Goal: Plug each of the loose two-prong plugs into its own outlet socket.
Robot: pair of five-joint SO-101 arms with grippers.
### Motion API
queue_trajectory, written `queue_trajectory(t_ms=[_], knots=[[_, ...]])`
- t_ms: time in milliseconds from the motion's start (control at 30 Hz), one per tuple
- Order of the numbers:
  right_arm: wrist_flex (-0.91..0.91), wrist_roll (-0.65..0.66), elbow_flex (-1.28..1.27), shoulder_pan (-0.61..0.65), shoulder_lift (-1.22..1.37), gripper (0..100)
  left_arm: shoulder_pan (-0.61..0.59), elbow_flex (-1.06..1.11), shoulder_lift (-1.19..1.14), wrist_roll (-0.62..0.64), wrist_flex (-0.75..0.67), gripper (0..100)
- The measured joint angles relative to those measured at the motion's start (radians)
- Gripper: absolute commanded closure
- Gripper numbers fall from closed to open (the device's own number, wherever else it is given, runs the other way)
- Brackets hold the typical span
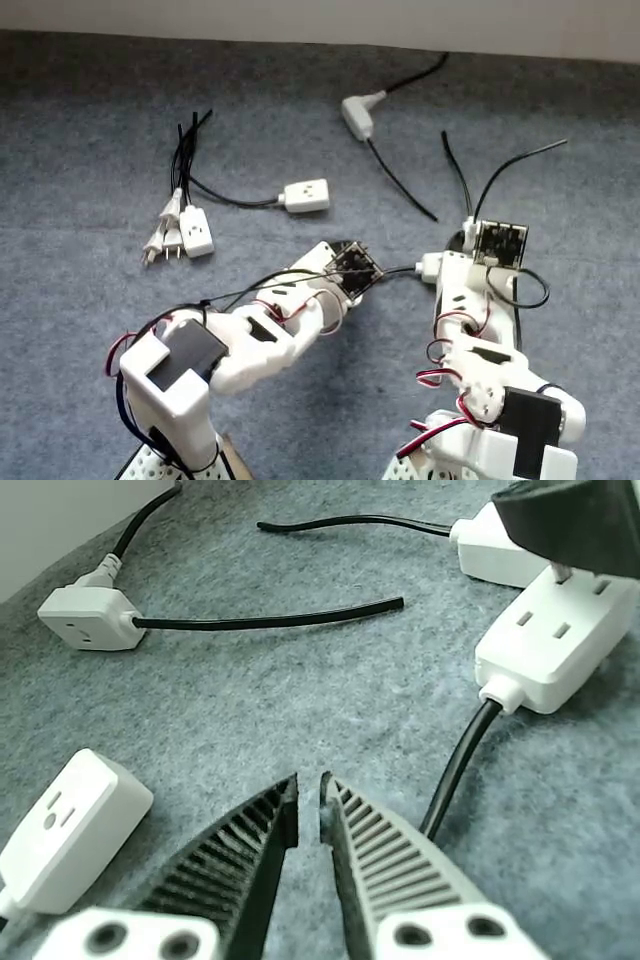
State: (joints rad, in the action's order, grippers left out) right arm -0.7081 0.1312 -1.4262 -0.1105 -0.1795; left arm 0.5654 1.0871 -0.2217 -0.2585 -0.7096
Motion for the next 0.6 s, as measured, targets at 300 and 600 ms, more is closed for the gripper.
queue_trajectory(t_ms=[300,600], knots=[[-0.026,0.000,-0.020,-0.014,0.000,99.3,0.006,0.000,0.000,0.000,0.000,93],[-0.276,0.044,-0.158,-0.029,0.051,99.3,0.008,0.000,0.000,0.000,0.000,93]])
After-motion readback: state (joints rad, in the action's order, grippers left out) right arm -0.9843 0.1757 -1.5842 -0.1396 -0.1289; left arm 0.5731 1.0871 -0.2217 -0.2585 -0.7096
